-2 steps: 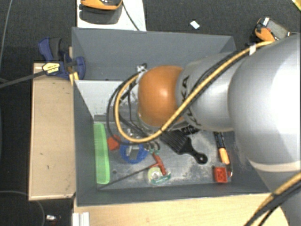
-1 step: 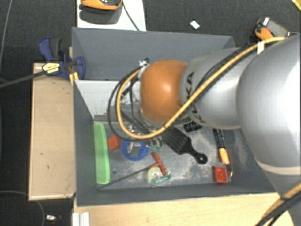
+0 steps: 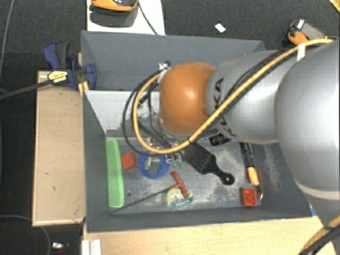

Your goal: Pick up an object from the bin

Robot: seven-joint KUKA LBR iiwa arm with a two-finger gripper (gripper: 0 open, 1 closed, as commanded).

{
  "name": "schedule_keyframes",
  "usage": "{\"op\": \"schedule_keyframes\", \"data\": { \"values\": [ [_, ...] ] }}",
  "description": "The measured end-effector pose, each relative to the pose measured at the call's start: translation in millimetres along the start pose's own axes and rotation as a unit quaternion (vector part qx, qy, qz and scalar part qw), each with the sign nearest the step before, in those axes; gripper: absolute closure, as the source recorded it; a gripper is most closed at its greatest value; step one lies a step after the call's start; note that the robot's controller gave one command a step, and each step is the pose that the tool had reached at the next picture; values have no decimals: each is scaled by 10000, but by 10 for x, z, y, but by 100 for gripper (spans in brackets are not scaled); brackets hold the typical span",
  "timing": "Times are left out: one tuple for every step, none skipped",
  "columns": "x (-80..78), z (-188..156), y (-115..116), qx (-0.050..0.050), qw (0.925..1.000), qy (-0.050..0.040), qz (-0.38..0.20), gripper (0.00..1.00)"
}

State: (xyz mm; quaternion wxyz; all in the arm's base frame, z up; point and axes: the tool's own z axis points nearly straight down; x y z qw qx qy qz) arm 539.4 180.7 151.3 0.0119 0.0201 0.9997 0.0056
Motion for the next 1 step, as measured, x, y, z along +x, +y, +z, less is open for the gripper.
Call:
{"op": "schedule_keyframes", "data": {
  "values": [
    [-2, -99, 0, -1, 10000, 0, 8, 100]
  ]
}}
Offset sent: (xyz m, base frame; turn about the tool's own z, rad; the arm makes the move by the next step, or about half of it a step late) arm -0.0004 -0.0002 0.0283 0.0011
